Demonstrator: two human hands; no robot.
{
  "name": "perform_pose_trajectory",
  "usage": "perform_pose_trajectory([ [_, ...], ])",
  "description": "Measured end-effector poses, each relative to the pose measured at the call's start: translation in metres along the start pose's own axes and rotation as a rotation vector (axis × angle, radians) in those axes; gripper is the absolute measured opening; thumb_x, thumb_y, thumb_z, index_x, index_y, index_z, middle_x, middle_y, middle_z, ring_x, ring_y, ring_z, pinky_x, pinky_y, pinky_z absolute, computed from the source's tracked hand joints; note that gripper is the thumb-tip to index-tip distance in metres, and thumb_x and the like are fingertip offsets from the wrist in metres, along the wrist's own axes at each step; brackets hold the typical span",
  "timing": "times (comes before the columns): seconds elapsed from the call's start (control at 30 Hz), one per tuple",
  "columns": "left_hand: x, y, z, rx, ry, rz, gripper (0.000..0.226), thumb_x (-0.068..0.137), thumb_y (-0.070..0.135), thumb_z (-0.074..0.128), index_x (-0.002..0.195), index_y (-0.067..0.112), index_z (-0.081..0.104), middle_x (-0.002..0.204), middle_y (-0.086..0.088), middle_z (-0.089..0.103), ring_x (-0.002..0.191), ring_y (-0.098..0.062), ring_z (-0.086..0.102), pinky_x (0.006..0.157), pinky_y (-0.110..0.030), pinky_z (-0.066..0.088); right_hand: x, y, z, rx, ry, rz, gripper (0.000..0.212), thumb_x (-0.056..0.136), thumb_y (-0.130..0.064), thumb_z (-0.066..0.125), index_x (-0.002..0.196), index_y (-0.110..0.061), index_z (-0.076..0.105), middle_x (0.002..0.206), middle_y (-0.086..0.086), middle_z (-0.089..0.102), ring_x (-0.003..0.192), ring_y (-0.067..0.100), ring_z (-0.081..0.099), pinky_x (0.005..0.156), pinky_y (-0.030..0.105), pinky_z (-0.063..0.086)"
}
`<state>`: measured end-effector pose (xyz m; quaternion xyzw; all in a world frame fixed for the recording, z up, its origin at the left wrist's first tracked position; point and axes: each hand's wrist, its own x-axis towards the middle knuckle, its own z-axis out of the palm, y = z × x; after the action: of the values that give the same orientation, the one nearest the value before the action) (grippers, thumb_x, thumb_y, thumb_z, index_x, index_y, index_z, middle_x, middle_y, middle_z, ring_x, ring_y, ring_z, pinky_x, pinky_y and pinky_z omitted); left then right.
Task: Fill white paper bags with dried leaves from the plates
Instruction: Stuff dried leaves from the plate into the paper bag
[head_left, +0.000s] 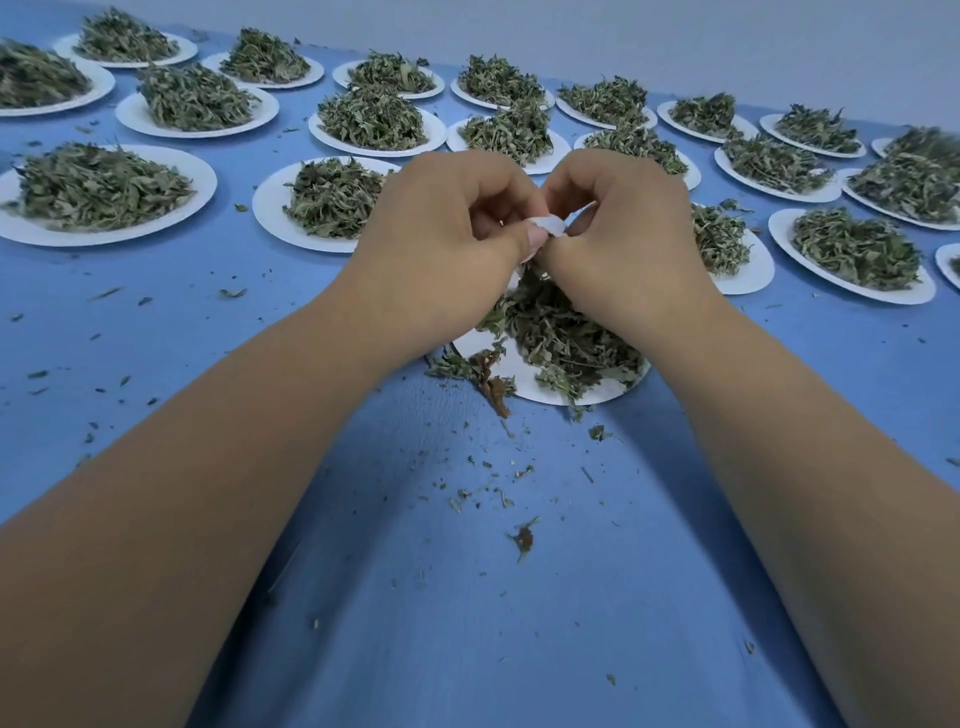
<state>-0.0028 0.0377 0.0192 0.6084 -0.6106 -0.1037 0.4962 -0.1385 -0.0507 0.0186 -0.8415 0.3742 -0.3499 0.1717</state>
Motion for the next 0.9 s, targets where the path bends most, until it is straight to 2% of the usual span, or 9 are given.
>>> perform_pose_trajectory([
  [0.1,-0.001,0.001,0.001,0.012,-0.015,0.016,0.004,0.087,0.020,0.074,0.085,0.023,0.073,0.073,0.009,0.067,0.061,-0.002,0.055,0.059,-0.012,0.042,0.002,-0.001,0.003,-0.050,0.007,0.016,0.011,0.072,-0.012,0.066,0.077,-0.020,0.060,0.069,-0.011,0.057,0.064,0.003,0.048,0.053,0.021,0.035],
  [0.23,0.002,-0.005,-0.003,0.232,0.101,0.024,0.005,0.088,0.026,0.066,0.085,0.029,0.069,0.069,0.034,0.058,0.063,0.005,0.054,0.058,-0.004,0.035,-0.001,-0.003,0.002,0.008,0.010,0.043,0.013,0.081,-0.024,0.075,0.088,-0.018,0.065,0.085,-0.009,0.066,0.070,0.006,0.059,0.060,0.024,0.043],
  [0.37,0.006,-0.013,-0.008,0.321,0.231,0.009,0.008,0.089,0.027,0.060,0.089,0.028,0.068,0.079,0.019,0.064,0.065,0.009,0.052,0.065,-0.006,0.037,-0.007,-0.005,-0.008,0.162,-0.117,0.029,0.035,0.081,-0.037,0.081,0.110,-0.029,0.063,0.103,-0.017,0.067,0.073,0.003,0.068,0.071,0.021,0.051],
  [0.47,0.008,-0.014,-0.015,0.317,0.331,-0.009,0.011,0.090,0.029,0.057,0.091,0.028,0.068,0.080,0.017,0.065,0.065,0.007,0.054,0.066,-0.008,0.041,-0.012,0.001,-0.022,0.129,-0.148,-0.028,0.030,0.087,-0.050,0.071,0.112,-0.036,0.061,0.108,-0.020,0.067,0.093,-0.002,0.065,0.073,0.016,0.042],
  [0.57,0.009,-0.014,-0.024,0.315,0.417,-0.035,0.012,0.090,0.031,0.056,0.092,0.026,0.067,0.074,0.017,0.060,0.067,-0.003,0.057,0.068,-0.017,0.046,-0.020,0.009,-0.032,-0.009,-0.416,-0.032,0.053,0.080,-0.076,0.059,0.125,-0.048,0.055,0.125,-0.032,0.055,0.113,-0.018,0.047,0.085,0.014,0.034],
  [0.63,0.007,-0.012,-0.026,0.307,0.448,-0.029,0.013,0.090,0.030,0.055,0.092,0.023,0.066,0.072,0.013,0.059,0.068,-0.007,0.056,0.068,-0.024,0.047,-0.025,0.011,-0.028,-0.121,-0.577,-0.083,0.077,0.076,-0.084,0.057,0.142,-0.047,0.041,0.141,-0.027,0.044,0.123,-0.013,0.039,0.096,0.015,0.030],
  [0.73,0.003,-0.006,-0.027,0.267,0.472,0.028,0.014,0.090,0.024,0.054,0.094,0.017,0.065,0.071,0.001,0.059,0.062,-0.009,0.049,0.063,-0.029,0.046,-0.029,0.012,-0.015,-0.235,-0.634,-0.142,0.089,0.079,-0.082,0.052,0.152,-0.034,0.034,0.153,-0.010,0.039,0.140,0.009,0.032,0.111,0.031,0.031],
  [0.8,0.000,-0.001,-0.030,0.251,0.477,0.073,0.017,0.087,0.019,0.053,0.096,0.014,0.066,0.069,-0.004,0.058,0.060,-0.011,0.048,0.061,-0.029,0.044,-0.030,0.012,-0.010,-0.230,-0.598,-0.162,0.080,0.085,-0.074,0.054,0.151,-0.031,0.039,0.151,-0.008,0.044,0.139,0.012,0.035,0.112,0.032,0.031],
  [0.9,-0.005,0.006,-0.035,0.271,0.468,0.129,0.020,0.085,0.017,0.052,0.094,0.013,0.069,0.063,-0.003,0.055,0.058,-0.016,0.048,0.058,-0.025,0.041,-0.029,0.014,-0.006,-0.185,-0.520,-0.182,0.060,0.093,-0.059,0.061,0.144,-0.029,0.049,0.140,-0.008,0.055,0.128,0.010,0.046,0.105,0.028,0.037],
])
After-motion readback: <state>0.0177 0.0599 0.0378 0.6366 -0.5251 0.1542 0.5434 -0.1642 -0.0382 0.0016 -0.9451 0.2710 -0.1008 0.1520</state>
